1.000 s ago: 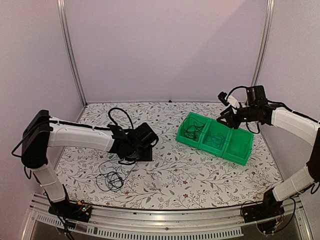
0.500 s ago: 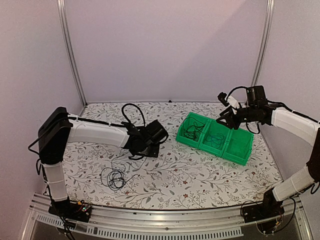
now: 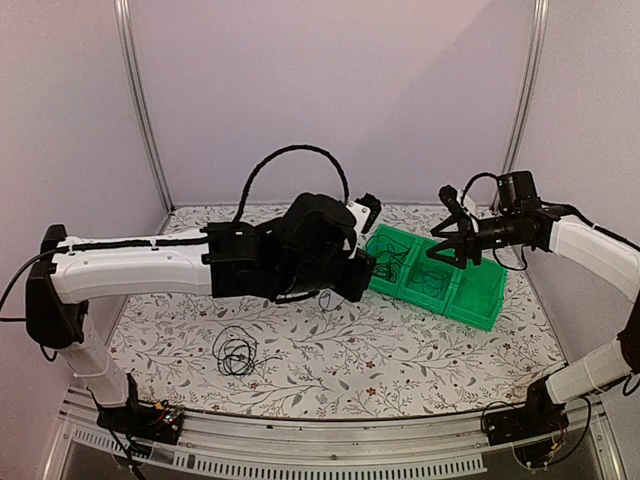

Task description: Untangle the cables

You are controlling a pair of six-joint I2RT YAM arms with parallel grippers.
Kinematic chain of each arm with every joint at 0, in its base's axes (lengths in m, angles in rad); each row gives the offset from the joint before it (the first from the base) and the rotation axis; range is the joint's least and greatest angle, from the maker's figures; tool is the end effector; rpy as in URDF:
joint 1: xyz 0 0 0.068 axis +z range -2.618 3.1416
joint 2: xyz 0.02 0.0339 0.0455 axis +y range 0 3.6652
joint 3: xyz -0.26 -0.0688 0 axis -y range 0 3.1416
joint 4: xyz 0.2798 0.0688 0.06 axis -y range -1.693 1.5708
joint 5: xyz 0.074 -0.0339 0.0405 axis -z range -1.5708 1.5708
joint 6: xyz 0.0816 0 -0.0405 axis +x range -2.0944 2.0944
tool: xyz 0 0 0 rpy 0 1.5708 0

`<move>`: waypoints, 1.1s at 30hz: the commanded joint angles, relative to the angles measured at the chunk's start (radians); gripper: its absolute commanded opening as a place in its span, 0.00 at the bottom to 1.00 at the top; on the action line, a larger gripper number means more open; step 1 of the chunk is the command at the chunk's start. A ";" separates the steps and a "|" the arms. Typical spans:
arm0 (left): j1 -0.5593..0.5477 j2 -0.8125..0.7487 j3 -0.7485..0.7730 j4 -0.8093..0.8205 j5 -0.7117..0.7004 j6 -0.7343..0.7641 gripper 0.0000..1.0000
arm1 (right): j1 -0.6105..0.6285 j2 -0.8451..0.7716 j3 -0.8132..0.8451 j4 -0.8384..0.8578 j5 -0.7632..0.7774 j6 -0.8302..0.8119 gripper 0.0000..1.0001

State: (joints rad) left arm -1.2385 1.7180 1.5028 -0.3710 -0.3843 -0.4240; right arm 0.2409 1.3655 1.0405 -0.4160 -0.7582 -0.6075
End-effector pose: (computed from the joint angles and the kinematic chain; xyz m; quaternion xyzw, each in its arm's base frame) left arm 0.1819 -0.4333 0.2868 0.2597 0.8300 -0.2293 0.4370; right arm 0.3261 0.1379 0.2456 -0.4859 0.7134 0.2648 0.4299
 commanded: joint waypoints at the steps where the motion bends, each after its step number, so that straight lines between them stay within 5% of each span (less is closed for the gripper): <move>1: 0.000 -0.059 -0.022 0.070 0.129 0.085 0.00 | 0.037 -0.120 0.033 -0.066 -0.272 -0.074 0.73; 18: -0.019 -0.160 -0.119 0.187 0.297 0.111 0.00 | 0.381 -0.051 0.138 -0.028 -0.206 -0.028 0.73; 21: -0.020 -0.172 -0.129 0.185 0.306 0.112 0.00 | 0.392 -0.031 0.143 -0.023 -0.198 -0.037 0.54; 26: -0.021 -0.200 -0.172 0.189 0.268 0.109 0.00 | 0.393 -0.030 0.146 -0.020 -0.126 -0.036 0.00; 33: -0.011 -0.236 -0.348 0.272 0.079 0.078 0.00 | 0.372 -0.081 0.158 -0.071 -0.022 -0.034 0.00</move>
State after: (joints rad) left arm -1.2499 1.5234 1.2552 -0.1417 -0.1936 -0.3305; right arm 0.6437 1.3270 1.1721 -0.4564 -0.8837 -0.6453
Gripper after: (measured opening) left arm 0.004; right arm 0.021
